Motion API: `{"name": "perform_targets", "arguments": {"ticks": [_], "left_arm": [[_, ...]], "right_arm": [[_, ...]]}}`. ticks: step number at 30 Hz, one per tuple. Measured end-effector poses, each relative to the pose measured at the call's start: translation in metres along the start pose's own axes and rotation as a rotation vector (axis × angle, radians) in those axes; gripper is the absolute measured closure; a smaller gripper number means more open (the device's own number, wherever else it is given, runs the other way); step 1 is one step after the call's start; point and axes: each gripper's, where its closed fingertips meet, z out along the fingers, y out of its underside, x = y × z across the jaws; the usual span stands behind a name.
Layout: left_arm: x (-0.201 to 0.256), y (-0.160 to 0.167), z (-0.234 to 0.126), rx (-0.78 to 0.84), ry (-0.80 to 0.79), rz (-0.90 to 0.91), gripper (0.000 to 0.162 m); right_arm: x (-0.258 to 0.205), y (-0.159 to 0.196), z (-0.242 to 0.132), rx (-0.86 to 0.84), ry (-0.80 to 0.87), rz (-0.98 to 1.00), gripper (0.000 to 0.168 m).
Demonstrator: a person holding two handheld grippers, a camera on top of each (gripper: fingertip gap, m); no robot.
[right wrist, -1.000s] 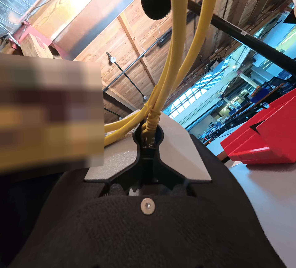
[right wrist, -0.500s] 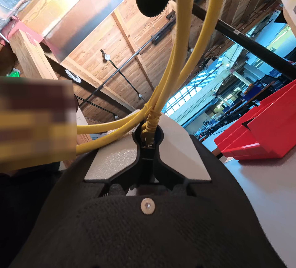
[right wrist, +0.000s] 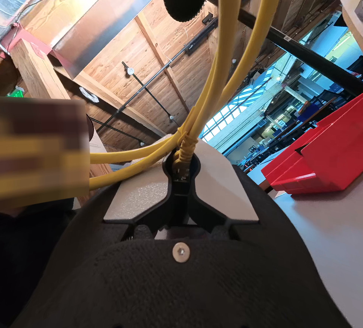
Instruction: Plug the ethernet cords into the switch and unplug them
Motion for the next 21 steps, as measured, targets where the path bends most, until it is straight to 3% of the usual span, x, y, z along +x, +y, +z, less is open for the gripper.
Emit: {"name": "perform_targets", "arguments": {"ticks": [5, 8, 12, 15, 21], "left_arm": [[-0.0034, -0.0032, -0.0019, -0.019, -0.059, 0.138, 0.088], [0.0017, 0.0007, 0.0011, -0.009, 0.027, -0.042, 0.088], [-0.0016, -0.0017, -0.0010, -0.026, -0.041, 0.113, 0.088], [0.0020, 0.0025, 0.0016, -0.022, 0.020, -0.010, 0.088], [-0.0075, 0.0035, -0.0003, -0.015, -0.013, 0.040, 0.088]], "right_arm": [[-0.0050, 0.0001, 0.0013, -0.011, -0.027, -0.012, 0.157], [-0.0002, -0.0014, -0.0003, 0.001, 0.001, -0.006, 0.156], [-0.0042, -0.0005, 0.0001, -0.011, -0.027, -0.017, 0.157], [0.0014, -0.0010, -0.0015, -0.004, 0.006, -0.005, 0.157], [-0.0032, 0.0006, 0.0075, -0.021, 0.030, -0.050, 0.156]]}}
